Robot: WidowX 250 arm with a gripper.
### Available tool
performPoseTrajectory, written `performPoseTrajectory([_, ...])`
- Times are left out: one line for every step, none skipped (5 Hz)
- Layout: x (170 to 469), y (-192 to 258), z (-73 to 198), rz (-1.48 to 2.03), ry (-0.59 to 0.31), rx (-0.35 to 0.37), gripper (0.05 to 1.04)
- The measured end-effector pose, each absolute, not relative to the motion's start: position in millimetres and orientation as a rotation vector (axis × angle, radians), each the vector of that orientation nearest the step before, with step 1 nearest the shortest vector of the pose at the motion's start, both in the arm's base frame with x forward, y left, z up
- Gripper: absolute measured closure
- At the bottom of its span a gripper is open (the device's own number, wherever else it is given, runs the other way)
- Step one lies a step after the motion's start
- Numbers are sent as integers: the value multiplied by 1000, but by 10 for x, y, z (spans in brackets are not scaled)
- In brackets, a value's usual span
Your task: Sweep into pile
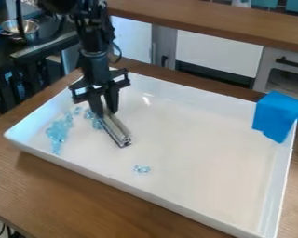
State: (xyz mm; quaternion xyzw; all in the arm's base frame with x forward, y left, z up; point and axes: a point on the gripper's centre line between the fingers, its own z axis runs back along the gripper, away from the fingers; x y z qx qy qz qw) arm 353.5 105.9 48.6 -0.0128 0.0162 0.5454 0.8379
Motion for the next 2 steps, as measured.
performPoseTrajectory([3383, 1024, 486, 1215, 131, 8, 771])
performPoseTrajectory([3291, 1044, 482, 1218, 144, 26, 771])
